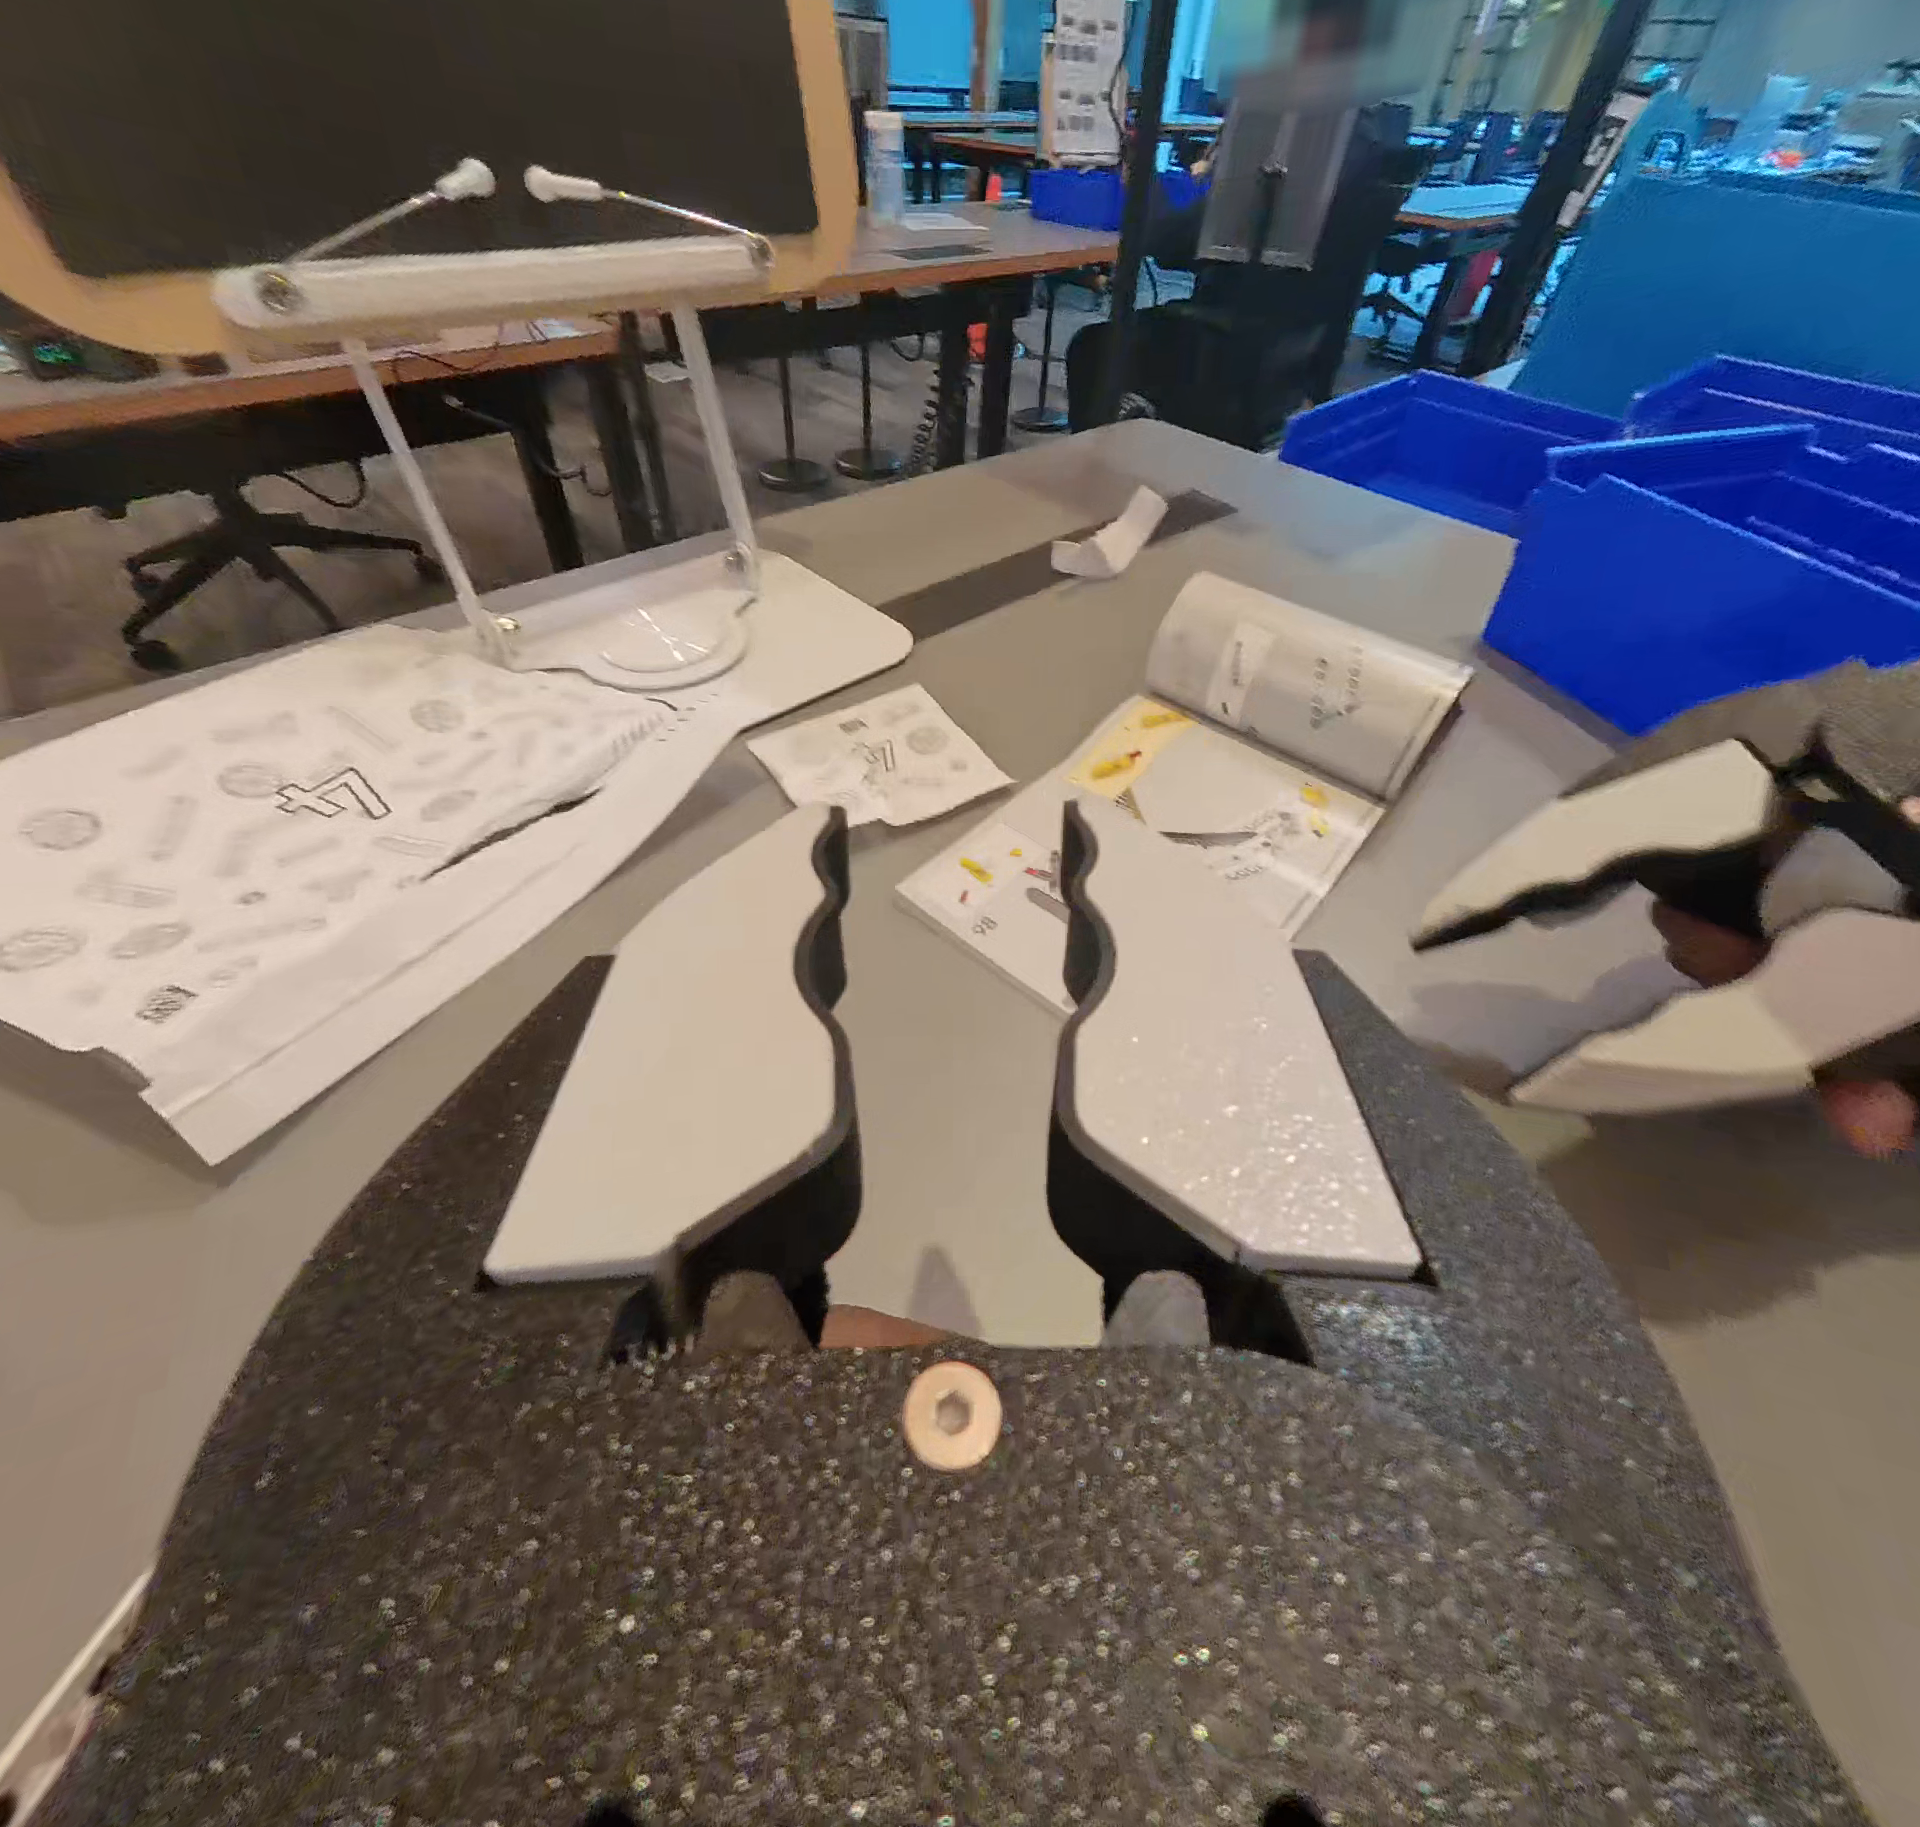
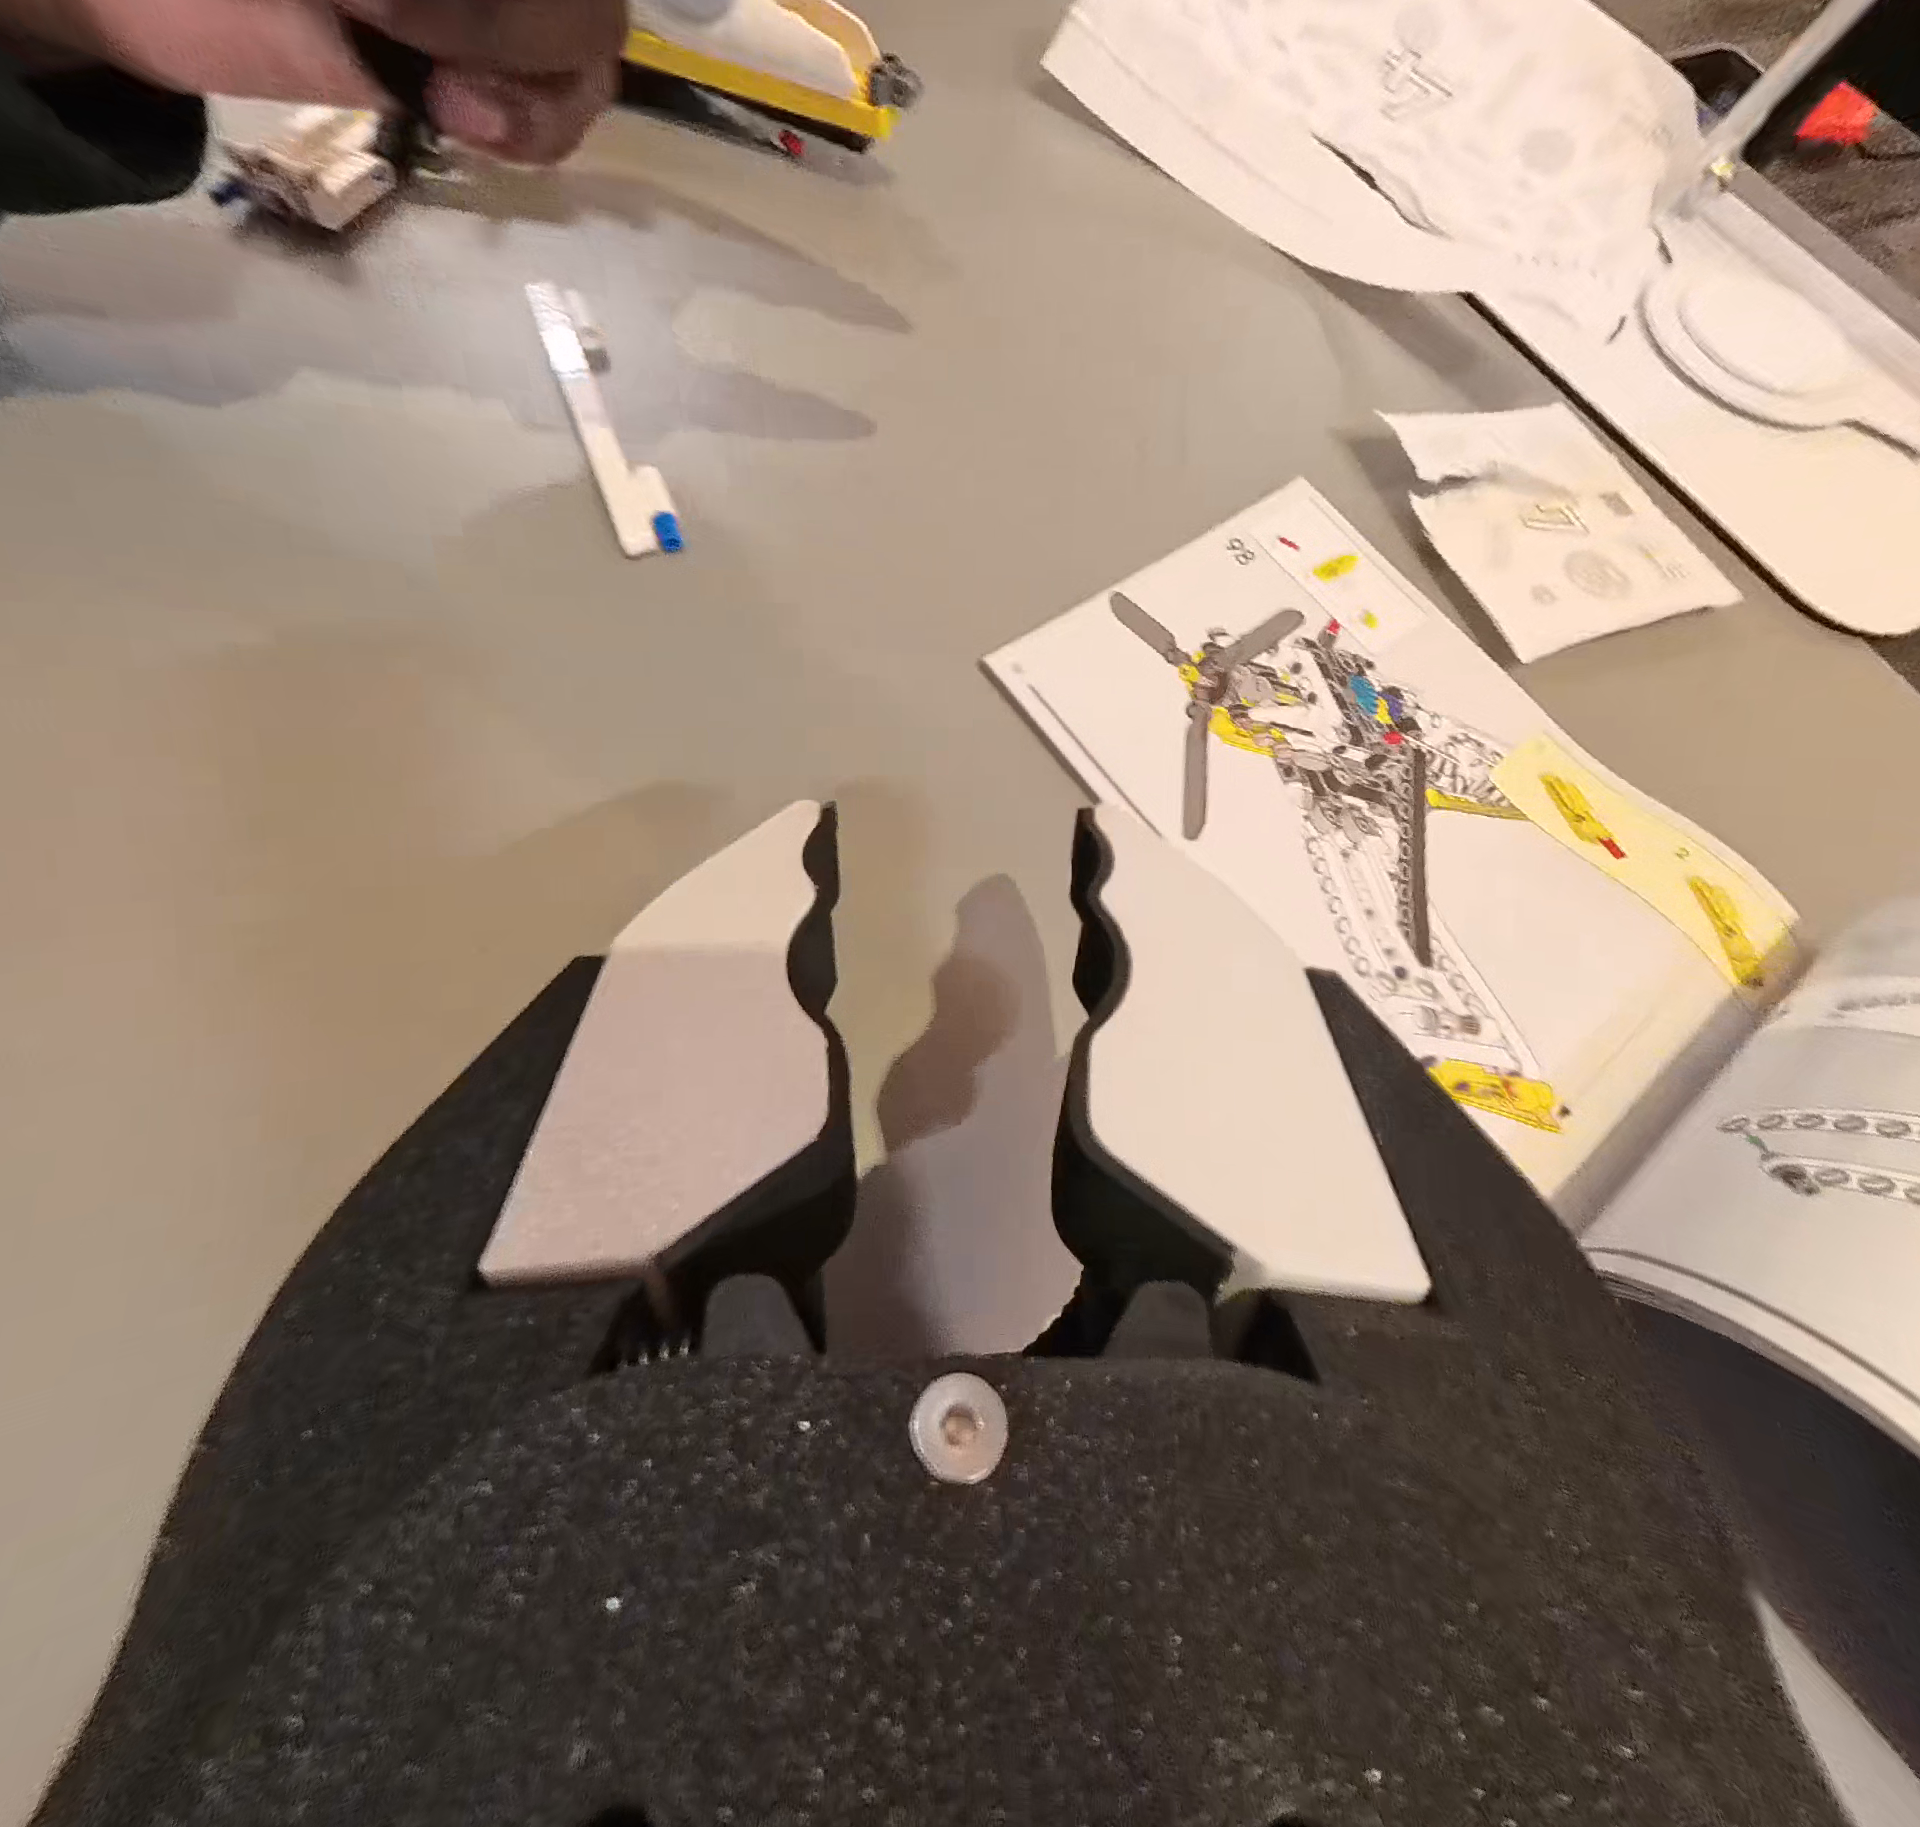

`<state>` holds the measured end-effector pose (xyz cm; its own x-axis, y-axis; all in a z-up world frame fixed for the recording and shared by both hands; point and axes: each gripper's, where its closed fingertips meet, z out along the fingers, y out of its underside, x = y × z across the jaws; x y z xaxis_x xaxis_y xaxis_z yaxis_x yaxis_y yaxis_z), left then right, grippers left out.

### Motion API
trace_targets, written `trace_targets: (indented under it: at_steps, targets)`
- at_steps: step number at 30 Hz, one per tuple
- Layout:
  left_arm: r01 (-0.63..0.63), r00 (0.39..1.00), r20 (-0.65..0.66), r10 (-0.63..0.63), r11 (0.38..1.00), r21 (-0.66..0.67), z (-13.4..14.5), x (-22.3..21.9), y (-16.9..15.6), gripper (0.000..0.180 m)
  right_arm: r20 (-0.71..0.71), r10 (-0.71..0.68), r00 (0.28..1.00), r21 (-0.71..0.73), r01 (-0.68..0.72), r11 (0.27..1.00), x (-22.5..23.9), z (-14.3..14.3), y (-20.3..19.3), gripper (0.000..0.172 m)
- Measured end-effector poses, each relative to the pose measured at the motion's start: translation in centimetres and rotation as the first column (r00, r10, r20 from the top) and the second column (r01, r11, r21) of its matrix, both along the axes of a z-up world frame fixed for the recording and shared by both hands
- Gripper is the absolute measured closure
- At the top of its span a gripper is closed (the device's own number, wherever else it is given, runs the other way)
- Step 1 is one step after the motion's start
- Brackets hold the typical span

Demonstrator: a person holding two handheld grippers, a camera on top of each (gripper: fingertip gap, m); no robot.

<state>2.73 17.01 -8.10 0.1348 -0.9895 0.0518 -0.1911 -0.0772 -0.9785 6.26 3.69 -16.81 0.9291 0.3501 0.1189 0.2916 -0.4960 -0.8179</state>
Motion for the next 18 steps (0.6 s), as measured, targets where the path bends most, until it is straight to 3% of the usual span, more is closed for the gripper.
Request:
trace_targets:
  at_steps: [5,8,18]
  targets:
    - [0.017,0.996,-0.09,-0.009,0.997,0.081,-2.1,-0.8,-0.8,0.136,0.071,-0.032,0.997,-0.013,0.033,0.999,1.8,-0.3,1.8,0.126]
    - [0.073,0.989,-0.131,-0.067,0.996,0.047,-2.9,-0.7,-2.1,0.133,0.135,-0.041,0.99,-0.002,0.042,0.999,3.2,-0.4,2.4,0.125]
    - [0.11,0.982,-0.158,-0.108,0.994,-0.002,-4.4,0.0,-3.4,0.122,0.142,-0.035,0.989,0.044,0.029,0.999,4.6,-1.3,3.0,0.127]
